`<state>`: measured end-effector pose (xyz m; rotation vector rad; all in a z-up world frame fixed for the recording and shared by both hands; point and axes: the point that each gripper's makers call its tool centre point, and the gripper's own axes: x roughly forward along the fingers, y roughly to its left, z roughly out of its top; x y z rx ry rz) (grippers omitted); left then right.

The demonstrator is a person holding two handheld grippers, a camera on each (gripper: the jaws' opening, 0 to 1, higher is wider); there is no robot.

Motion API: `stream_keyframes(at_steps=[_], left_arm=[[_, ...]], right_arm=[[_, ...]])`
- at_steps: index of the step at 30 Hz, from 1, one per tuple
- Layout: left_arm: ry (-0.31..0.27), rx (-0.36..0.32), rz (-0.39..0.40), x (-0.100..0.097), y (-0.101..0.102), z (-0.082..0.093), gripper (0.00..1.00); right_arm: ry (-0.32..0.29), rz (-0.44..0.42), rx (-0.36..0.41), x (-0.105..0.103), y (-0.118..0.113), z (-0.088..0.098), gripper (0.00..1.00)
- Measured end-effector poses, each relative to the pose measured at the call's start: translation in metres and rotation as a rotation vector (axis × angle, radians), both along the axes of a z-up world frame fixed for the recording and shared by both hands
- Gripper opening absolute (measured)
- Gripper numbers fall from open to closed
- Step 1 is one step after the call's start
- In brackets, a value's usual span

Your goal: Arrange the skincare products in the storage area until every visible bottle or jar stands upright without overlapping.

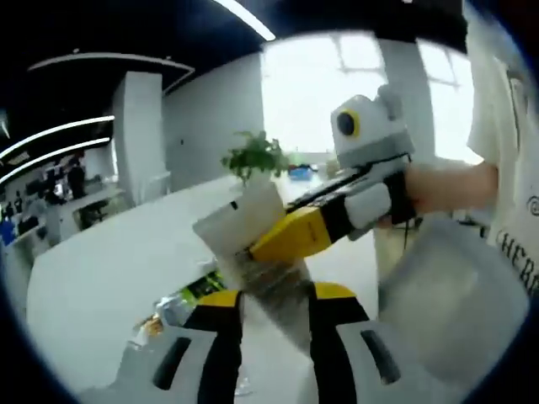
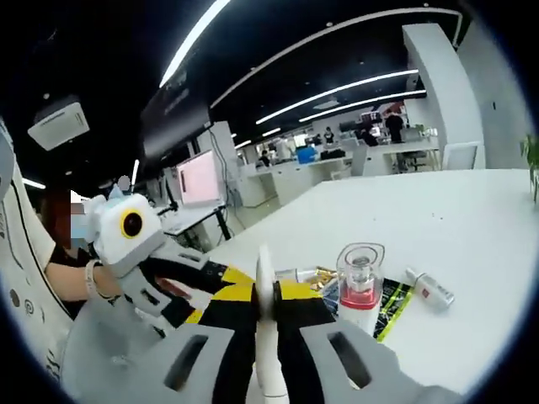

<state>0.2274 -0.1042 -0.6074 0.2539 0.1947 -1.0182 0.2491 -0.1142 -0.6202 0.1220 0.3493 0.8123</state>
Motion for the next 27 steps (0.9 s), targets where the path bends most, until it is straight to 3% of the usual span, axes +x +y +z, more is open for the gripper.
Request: stream_keyframes(at_steps=[1,3,4,5,11,15,18,20,21,25,26,27], left_arm=[[-0.026,0.018,0.016,0.003,0.003,0.002,0.10],[0.043,-0.014,-0.002,-0.002,0.000,0.003,0.07],[0.037,-0.022,-0.016,-0.002,-0.003,0.004,0.10],[0.028,-0.024,-0.011,-0.002,-0.004,0.004,0.15],[-0.005,0.018,0.037,-0.001,-0.009,0.002,0.22],[-0.078,0.137,0.048,-0.007,-0.016,-0.005,0.26],[-0.137,0.206,0.114,-0.001,-0.015,-0.010,0.26],[-0.141,0.186,0.152,-0.001,-0.015,-0.007,0.27],[-0.153,0.203,0.152,-0.001,-0.017,-0.007,0.28],[-0.208,0.262,0.146,-0.006,-0.027,-0.007,0.34],[-0.249,0.291,0.168,-0.001,-0.026,-0.005,0.38],[-0.246,0.301,0.188,0.002,-0.024,-0.006,0.37]], right_arm=[[0.004,-0.004,-0.006,0.002,-0.001,-0.007,0.06],[0.008,-0.042,0.016,0.007,-0.008,-0.006,0.05],[0.048,-0.037,0.067,0.001,-0.006,-0.001,0.05],[0.043,-0.049,0.068,0.003,-0.008,0.000,0.05],[-0.013,-0.128,0.044,0.007,-0.020,0.017,0.04],[-0.020,-0.188,0.104,0.011,-0.023,0.031,0.04],[-0.026,-0.205,0.129,0.012,-0.020,0.036,0.05],[-0.058,-0.236,0.121,0.014,-0.021,0.038,0.05],[-0.046,-0.244,0.130,0.015,-0.022,0.038,0.05],[-0.002,-0.285,0.277,0.015,-0.018,0.046,0.05],[-0.007,-0.293,0.272,0.015,-0.017,0.046,0.05],[-0.009,-0.302,0.269,0.014,-0.017,0.046,0.05]])
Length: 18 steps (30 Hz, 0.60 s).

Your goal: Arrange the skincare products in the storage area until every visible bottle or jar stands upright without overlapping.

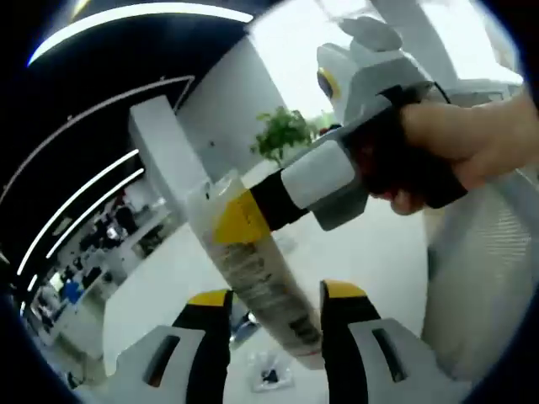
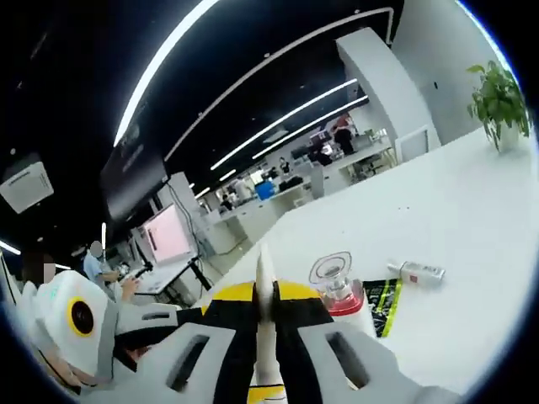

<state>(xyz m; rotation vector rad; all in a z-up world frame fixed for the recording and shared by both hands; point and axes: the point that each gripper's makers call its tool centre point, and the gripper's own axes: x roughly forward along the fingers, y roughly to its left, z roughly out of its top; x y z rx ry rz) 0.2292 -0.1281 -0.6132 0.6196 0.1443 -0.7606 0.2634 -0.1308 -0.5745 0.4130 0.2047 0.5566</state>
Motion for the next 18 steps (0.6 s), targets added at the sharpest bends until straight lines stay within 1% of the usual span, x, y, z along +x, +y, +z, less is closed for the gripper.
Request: stream_keyframes(at_steps=[1,2,4,5,6,7,9,10,12,15,16,17,18], left_arm=[[-0.014,0.009,0.024,0.003,0.004,0.001,0.36],[-0.062,0.018,0.044,0.007,0.006,0.006,0.35],[-0.122,0.080,0.049,0.010,0.007,0.010,0.36],[-0.156,0.127,0.056,0.012,0.007,0.012,0.38],[-0.174,0.141,0.050,0.012,0.005,0.013,0.39],[-0.203,0.157,0.054,0.013,0.005,0.016,0.38],[-0.230,0.193,0.044,0.012,0.005,0.016,0.37],[-0.264,0.234,0.033,0.011,0.004,0.016,0.36],[-0.325,0.294,0.006,0.006,0.002,0.016,0.33],[-0.372,0.355,-0.014,0.002,0.000,0.014,0.30],[-0.383,0.379,-0.021,0.001,0.000,0.014,0.29],[-0.403,0.409,-0.028,0.001,0.001,0.013,0.28],[-0.430,0.440,-0.040,0.000,0.001,0.012,0.27]], right_arm=[[0.003,-0.007,0.010,0.000,0.000,0.000,0.05],[0.020,-0.023,0.054,-0.001,0.002,0.001,0.05],[0.059,-0.043,0.160,-0.003,0.005,0.001,0.05],[0.076,-0.057,0.211,-0.004,0.005,0.002,0.05],[0.102,-0.084,0.287,-0.004,0.003,0.000,0.05],[0.115,-0.092,0.311,-0.004,0.003,-0.001,0.05],[0.180,-0.130,0.472,-0.005,-0.001,-0.004,0.05],[0.197,-0.137,0.505,-0.006,-0.002,-0.006,0.06],[0.241,-0.155,0.582,-0.007,-0.004,-0.010,0.06],[0.286,-0.185,0.667,-0.009,-0.007,-0.016,0.06],[0.307,-0.194,0.707,-0.010,-0.007,-0.018,0.06],[0.342,-0.205,0.772,-0.010,-0.007,-0.020,0.07],[0.352,-0.213,0.795,-0.011,-0.007,-0.022,0.07]])
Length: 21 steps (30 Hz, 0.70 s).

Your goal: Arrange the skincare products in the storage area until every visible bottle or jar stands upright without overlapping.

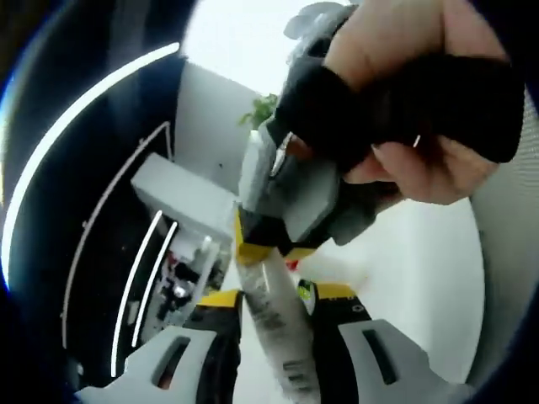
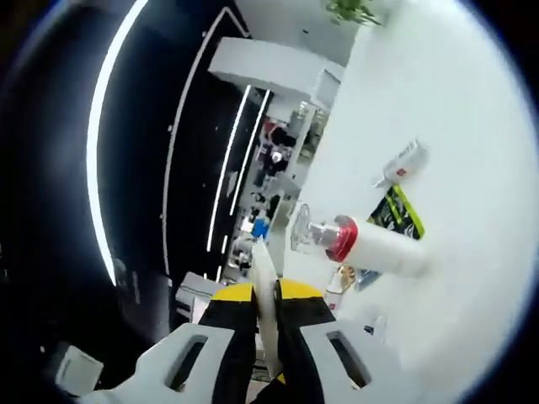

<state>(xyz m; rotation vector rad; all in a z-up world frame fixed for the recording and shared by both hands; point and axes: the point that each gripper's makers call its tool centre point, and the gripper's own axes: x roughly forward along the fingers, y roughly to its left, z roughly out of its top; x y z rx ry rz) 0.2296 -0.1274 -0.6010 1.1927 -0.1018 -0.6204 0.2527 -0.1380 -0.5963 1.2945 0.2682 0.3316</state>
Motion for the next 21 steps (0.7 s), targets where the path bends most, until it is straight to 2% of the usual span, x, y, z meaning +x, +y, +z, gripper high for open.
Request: stream_keyframes(at_steps=[3,5,8,11,12,13,15,18,21], left_arm=[[-0.029,0.055,-0.026,-0.001,0.001,-0.002,0.24],[-0.057,0.122,-0.044,-0.001,0.004,-0.005,0.23],[-0.111,0.212,-0.095,-0.002,0.008,-0.008,0.20],[-0.108,0.207,-0.125,-0.005,0.017,-0.005,0.13],[-0.111,0.210,-0.135,-0.006,0.018,-0.003,0.11],[-0.131,0.246,-0.179,-0.008,0.017,0.000,0.10],[-0.141,0.288,-0.227,-0.009,0.019,-0.002,0.09],[-0.114,0.331,-0.266,-0.010,0.022,-0.008,0.08],[-0.087,0.332,-0.276,-0.011,0.024,-0.009,0.06]], right_arm=[[0.036,-0.012,0.067,-0.003,0.002,-0.004,0.07],[0.081,-0.007,0.154,-0.004,0.005,-0.009,0.08],[0.124,-0.011,0.222,-0.009,0.010,-0.014,0.08],[0.167,-0.015,0.278,-0.013,0.013,-0.020,0.07],[0.184,-0.016,0.339,-0.014,0.013,-0.022,0.07],[0.190,-0.016,0.380,-0.015,0.014,-0.021,0.07],[0.179,-0.017,0.346,-0.015,0.014,-0.021,0.07],[0.222,-0.003,0.387,-0.017,0.019,-0.031,0.08],[0.237,-0.005,0.392,-0.018,0.018,-0.035,0.09]])
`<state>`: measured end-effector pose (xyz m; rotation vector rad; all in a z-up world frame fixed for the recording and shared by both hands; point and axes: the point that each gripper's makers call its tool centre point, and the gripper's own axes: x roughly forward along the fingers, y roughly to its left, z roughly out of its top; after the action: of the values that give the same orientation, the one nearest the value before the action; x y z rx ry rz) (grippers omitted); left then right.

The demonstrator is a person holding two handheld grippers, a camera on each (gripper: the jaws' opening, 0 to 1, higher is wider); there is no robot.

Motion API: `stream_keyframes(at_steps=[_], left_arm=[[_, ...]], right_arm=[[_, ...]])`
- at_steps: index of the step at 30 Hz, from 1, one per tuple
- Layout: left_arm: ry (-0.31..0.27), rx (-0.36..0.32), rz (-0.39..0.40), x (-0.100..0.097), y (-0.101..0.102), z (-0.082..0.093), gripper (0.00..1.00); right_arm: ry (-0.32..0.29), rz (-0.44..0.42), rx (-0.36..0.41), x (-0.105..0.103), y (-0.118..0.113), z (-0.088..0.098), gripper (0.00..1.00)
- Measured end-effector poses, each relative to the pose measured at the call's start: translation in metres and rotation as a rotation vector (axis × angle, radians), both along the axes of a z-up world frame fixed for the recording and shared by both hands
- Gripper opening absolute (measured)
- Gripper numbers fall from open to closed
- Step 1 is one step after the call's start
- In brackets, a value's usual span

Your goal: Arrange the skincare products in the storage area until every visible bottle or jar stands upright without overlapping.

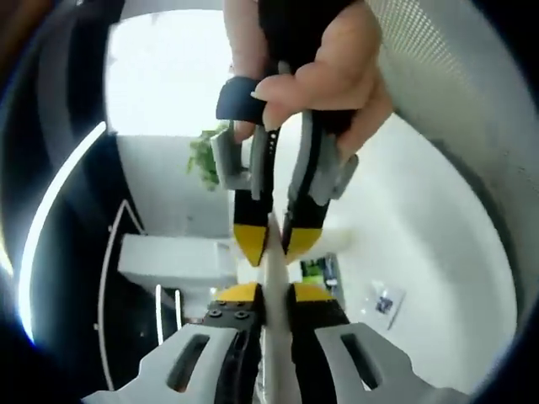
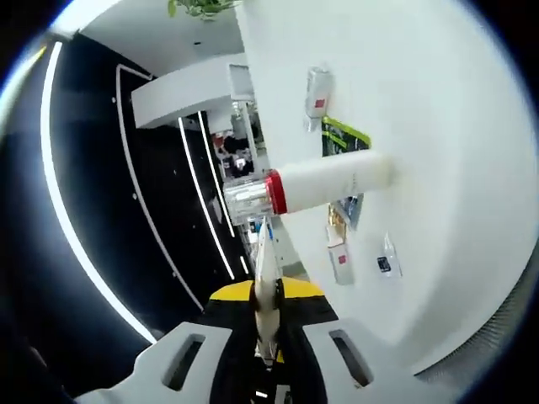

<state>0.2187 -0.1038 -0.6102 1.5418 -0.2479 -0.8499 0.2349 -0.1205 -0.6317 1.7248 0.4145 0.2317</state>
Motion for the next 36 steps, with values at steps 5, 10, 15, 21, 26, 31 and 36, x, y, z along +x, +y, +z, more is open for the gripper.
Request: stream_keyframes(at_steps=[5,10,15,21,26,31,36], left_arm=[[0.106,-0.078,0.040,-0.003,0.002,-0.005,0.05],[0.227,-0.179,0.094,0.001,0.012,-0.010,0.05],[0.424,-0.372,0.182,0.006,0.027,-0.013,0.05],[0.638,-0.606,0.272,0.014,0.044,-0.014,0.05],[0.786,-0.729,0.287,0.016,0.048,-0.013,0.05],[0.907,-0.840,0.271,0.015,0.043,-0.012,0.05],[1.021,-0.897,0.229,0.008,0.036,-0.011,0.06]], right_arm=[[0.011,0.015,0.003,-0.002,0.001,-0.004,0.14],[-0.016,0.025,-0.056,-0.002,-0.003,-0.005,0.16],[-0.109,0.036,-0.195,0.000,-0.013,0.004,0.16],[-0.202,0.082,-0.394,-0.002,-0.023,0.009,0.16],[-0.301,0.190,-0.602,-0.004,-0.024,0.011,0.17],[-0.402,0.308,-0.781,-0.004,-0.019,0.015,0.18],[-0.496,0.424,-0.893,-0.004,-0.017,0.019,0.19]])
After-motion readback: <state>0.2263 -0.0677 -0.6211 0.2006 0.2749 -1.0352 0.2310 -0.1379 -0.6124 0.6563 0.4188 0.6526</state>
